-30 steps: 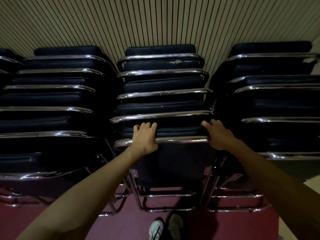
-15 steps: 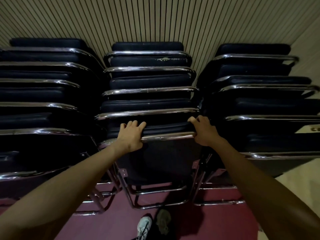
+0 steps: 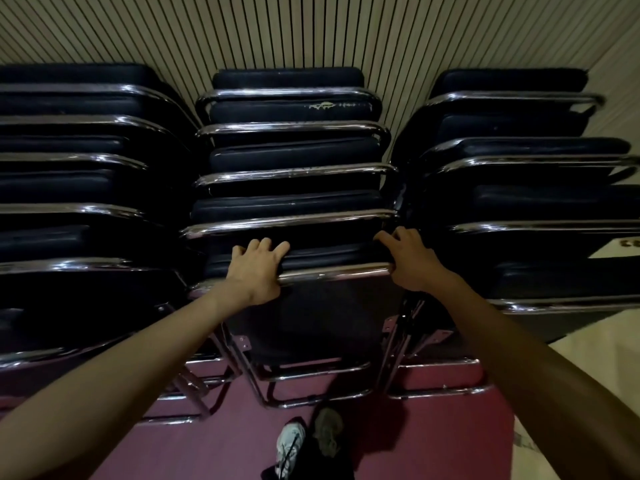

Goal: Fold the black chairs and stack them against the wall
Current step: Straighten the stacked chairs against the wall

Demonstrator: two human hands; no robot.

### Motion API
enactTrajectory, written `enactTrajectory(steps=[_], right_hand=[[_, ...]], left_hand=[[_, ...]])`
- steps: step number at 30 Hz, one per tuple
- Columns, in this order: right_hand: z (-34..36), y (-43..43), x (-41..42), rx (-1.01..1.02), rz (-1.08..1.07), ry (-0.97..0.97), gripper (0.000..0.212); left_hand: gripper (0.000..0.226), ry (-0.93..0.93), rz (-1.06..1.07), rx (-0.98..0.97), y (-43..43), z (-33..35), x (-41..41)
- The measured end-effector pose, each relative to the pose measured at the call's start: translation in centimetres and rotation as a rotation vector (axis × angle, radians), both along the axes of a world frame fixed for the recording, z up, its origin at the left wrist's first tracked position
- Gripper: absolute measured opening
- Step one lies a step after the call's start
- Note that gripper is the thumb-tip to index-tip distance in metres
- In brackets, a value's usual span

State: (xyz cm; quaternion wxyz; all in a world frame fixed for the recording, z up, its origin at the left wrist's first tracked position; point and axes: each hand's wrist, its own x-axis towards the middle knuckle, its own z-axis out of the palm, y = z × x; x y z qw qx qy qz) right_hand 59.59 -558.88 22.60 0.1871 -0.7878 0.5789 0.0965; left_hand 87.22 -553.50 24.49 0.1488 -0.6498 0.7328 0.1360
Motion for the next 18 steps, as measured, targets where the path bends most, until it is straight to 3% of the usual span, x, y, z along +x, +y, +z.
enactTrajectory(steps=[10, 18], right_hand=[[-0.5, -1.5, 0.5, 0.003, -0.042, -0.031, 0.068], [0.4, -0.2, 0.8, 0.081, -0.007, -0.022, 0.114]], left_hand=[[0.066, -0.033, -0.049, 0.001, -2.3, -0.5, 0.5], [0.078, 0.011, 0.046, -0.088, -0.2, -0.9, 0.2]])
